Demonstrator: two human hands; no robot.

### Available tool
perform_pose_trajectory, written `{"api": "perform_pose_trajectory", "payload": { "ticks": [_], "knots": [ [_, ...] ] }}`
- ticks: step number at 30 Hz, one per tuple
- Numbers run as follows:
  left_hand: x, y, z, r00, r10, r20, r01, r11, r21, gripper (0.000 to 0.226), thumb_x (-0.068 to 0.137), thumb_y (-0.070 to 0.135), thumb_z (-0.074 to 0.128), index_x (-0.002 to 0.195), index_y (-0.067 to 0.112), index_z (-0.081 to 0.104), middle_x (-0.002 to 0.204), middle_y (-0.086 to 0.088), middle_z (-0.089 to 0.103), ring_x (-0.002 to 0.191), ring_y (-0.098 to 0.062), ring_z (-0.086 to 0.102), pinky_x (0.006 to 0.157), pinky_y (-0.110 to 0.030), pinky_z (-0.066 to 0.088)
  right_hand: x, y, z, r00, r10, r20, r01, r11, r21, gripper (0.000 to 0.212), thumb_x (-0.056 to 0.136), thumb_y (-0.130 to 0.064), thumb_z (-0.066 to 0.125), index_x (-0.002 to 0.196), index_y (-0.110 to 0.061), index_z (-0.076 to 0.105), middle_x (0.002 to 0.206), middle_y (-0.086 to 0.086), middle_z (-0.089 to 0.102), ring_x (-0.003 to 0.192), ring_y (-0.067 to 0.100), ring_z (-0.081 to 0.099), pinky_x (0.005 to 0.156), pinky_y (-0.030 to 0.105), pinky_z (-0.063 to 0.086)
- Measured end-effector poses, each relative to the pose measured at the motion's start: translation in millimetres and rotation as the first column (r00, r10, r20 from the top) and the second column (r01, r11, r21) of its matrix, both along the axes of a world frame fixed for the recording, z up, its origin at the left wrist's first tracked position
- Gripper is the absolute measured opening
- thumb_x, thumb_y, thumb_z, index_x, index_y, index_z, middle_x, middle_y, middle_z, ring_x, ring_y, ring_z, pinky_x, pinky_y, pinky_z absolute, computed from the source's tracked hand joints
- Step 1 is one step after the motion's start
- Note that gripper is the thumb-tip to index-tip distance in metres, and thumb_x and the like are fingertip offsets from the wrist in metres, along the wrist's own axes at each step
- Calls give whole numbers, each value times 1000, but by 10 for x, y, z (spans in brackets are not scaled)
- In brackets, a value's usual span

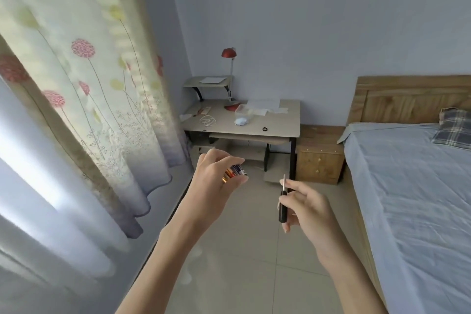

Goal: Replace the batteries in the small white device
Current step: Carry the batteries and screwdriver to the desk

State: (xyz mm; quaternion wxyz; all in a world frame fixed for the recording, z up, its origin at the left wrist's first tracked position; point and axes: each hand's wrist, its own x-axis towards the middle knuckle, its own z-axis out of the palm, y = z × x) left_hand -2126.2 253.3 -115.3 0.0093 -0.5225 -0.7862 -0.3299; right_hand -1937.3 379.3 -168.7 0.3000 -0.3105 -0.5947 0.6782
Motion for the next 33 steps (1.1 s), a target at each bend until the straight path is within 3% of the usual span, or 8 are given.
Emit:
{"api": "perform_pose_trajectory", "payload": {
  "ticks": [5,13,20,24,27,31,33],
  "knots": [
    [-530,851,-145,999,-10,42,10,1000,-3,36,100,36,73,135,27,72,129,10,54,129,-11,45,104,-19,34,-518,850,-108,1000,-22,-1,22,1000,-21,33,99,3,62,129,-12,67,74,19,65,50,29,55,52,33,52],
    [-1345,2339,-197,999,-13,44,13,1000,-6,36,99,36,74,135,28,72,126,12,55,126,-10,45,101,-1,27,-1414,2419,-81,1000,-20,-4,20,1000,-2,33,100,3,61,130,-12,66,74,15,69,48,28,56,51,35,51],
    [-2055,3210,-285,999,19,49,-18,999,-27,36,98,35,76,134,27,73,125,11,55,125,-12,47,98,-7,33,-2139,3296,-175,998,37,56,-36,999,-13,33,101,1,61,131,-11,65,72,12,69,47,28,55,50,30,49],
    [-2529,3630,-362,997,34,71,-31,999,-39,36,98,35,76,134,27,73,127,11,57,126,-10,47,98,-4,31,-2582,3772,-234,996,35,85,-35,999,-3,34,101,0,61,133,-10,65,76,21,68,48,29,55,54,35,52],
    [-2919,3970,-413,997,4,75,-1,999,-43,36,98,33,76,134,28,73,127,11,57,124,-10,48,98,-3,30,-2964,4114,-274,996,17,93,-17,1000,1,32,101,0,62,131,-11,66,72,16,69,49,31,56,51,33,50],
    [-3520,4471,-450,996,-28,85,32,999,-43,37,98,33,76,135,27,73,125,11,55,123,-11,48,98,-7,34,-3546,4587,-295,994,-5,110,4,1000,15,34,101,-2,61,131,-14,67,71,19,67,51,32,57,66,45,51],
    [-3806,4712,-451,996,-45,81,49,998,-46,37,98,34,76,134,26,73,125,11,55,122,-11,47,97,-5,32,-3853,4830,-288,994,-18,107,18,1000,1,36,101,-2,61,134,-15,66,69,15,67,50,31,57,65,46,51]
  ]
}}
